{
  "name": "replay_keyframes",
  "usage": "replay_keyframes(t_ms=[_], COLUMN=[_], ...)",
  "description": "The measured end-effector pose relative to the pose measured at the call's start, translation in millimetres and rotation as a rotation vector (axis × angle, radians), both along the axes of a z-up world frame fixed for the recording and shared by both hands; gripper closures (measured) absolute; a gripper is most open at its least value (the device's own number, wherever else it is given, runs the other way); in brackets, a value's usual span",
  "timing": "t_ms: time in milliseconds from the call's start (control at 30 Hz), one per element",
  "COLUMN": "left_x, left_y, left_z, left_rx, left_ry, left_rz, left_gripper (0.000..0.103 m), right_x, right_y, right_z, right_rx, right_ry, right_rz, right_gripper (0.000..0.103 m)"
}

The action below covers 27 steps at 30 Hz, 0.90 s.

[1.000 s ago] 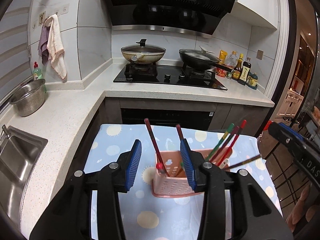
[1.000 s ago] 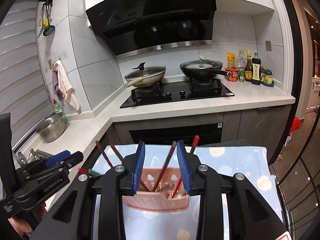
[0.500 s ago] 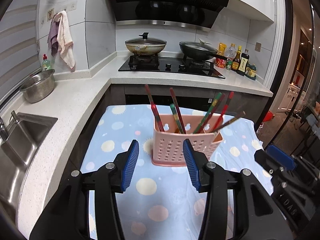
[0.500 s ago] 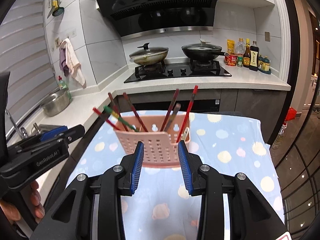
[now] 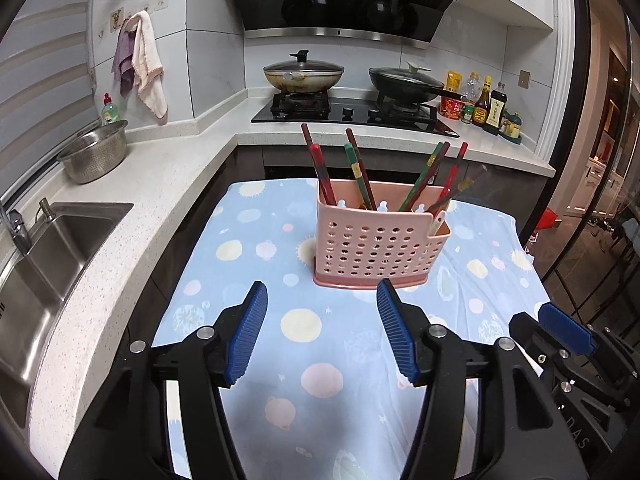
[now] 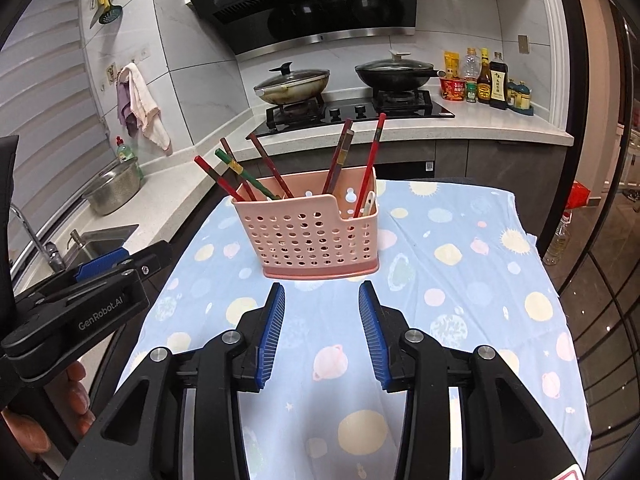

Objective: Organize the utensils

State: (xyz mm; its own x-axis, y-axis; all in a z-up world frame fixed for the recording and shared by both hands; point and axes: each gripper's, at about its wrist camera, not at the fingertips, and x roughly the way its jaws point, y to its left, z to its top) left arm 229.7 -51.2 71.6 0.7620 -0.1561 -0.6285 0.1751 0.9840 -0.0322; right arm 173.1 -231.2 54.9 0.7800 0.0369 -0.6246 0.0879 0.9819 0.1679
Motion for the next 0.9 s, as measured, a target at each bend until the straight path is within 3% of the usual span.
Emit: replay_keyframes(t_ms=[333, 900], left_x=[-19, -32], left_y=[-2, -12], left_z=[-11, -27], left_rx=[0.019, 0.059], left_ry=[0.009, 0.024], left_rz=[0.018, 0.021], left_gripper=[0.035, 0.017], right_x=[-13, -22], right_y=[-2, -6], right_z=[-7, -17], right_rx=[-0.032, -0.085], right_ry=[0.021, 0.027], right_rz=[-0.020, -0.062], right_gripper=[0.064, 0.037])
